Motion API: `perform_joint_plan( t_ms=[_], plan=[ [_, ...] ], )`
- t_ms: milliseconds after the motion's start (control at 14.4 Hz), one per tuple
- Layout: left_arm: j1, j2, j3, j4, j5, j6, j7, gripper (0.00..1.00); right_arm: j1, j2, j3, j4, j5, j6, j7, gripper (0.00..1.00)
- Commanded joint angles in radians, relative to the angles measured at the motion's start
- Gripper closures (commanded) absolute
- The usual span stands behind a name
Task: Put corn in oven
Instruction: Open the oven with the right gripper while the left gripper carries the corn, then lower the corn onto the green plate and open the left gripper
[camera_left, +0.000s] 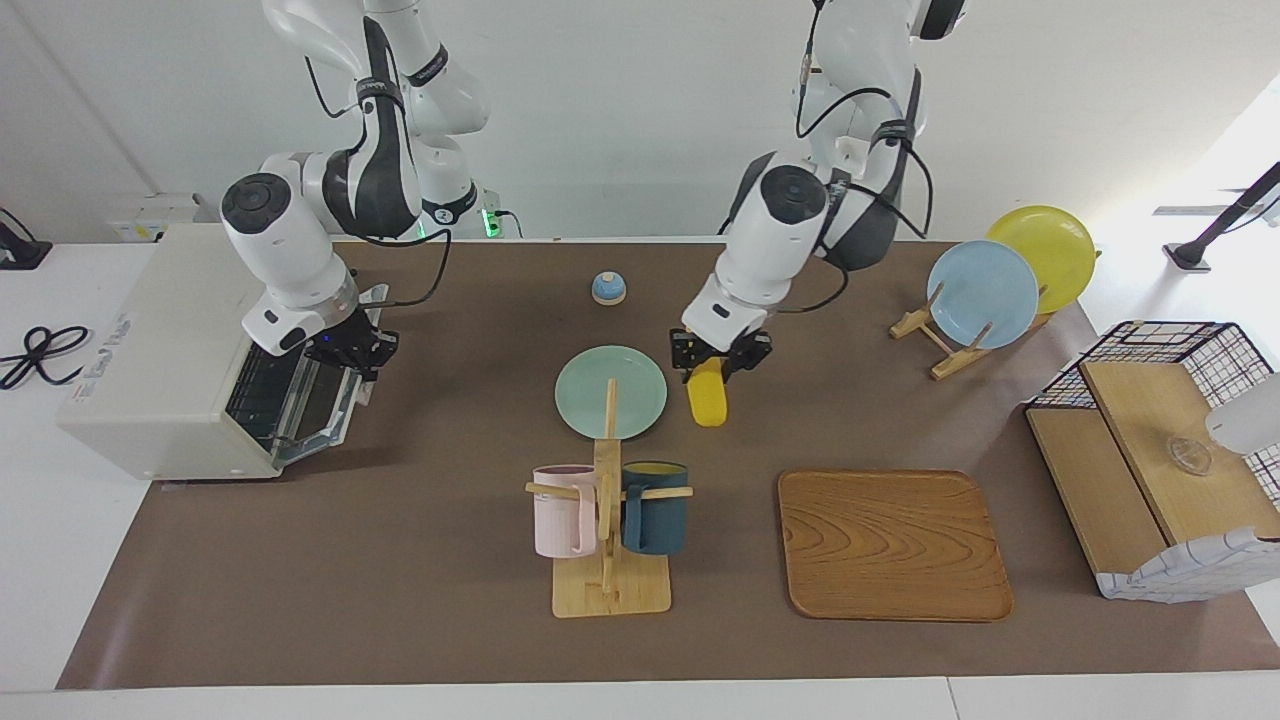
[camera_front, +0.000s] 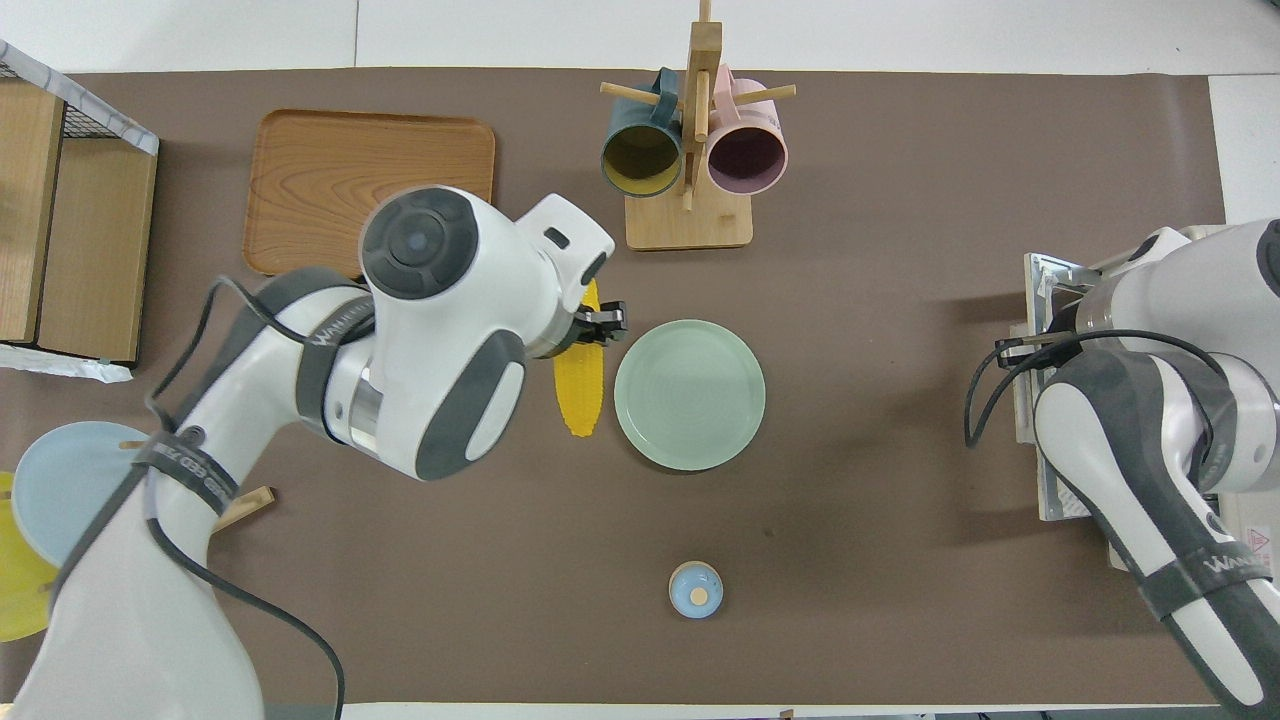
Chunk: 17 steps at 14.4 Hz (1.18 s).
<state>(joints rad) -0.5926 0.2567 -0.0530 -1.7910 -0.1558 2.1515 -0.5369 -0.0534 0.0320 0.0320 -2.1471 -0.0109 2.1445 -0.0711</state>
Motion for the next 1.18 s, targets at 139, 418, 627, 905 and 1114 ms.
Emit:
perform_joint_plan(
  t_ms=[139, 418, 627, 905, 1114],
  plan=[
    [-0.156, 0.067, 0.025, -0.084, -0.010, 0.240, -0.138, 1.00, -0.020, 0.014, -0.017, -0.059, -0.026, 0.114, -0.018, 1.00],
    [-0.165, 0.137, 0.025, -0.079, -0.010, 0.326, -0.143, 1.00, -0.022, 0.029, -0.017, -0.066, -0.018, 0.129, -0.018, 1.00],
    [-0.164, 0.139, 0.025, -0.087, -0.008, 0.340, -0.143, 1.00, 0.024, 0.068, -0.018, -0.070, 0.009, 0.178, 0.011, 1.00],
    [-0.150, 0.119, 0.031, -0.076, 0.013, 0.253, -0.130, 0.00, 0.021, 0.115, -0.018, -0.071, 0.009, 0.210, 0.021, 1.00],
    [-0.049, 0.015, 0.041, -0.038, 0.016, 0.080, -0.091, 0.00, 0.026, 0.115, -0.017, -0.071, 0.034, 0.204, 0.027, 1.00]
  ],
)
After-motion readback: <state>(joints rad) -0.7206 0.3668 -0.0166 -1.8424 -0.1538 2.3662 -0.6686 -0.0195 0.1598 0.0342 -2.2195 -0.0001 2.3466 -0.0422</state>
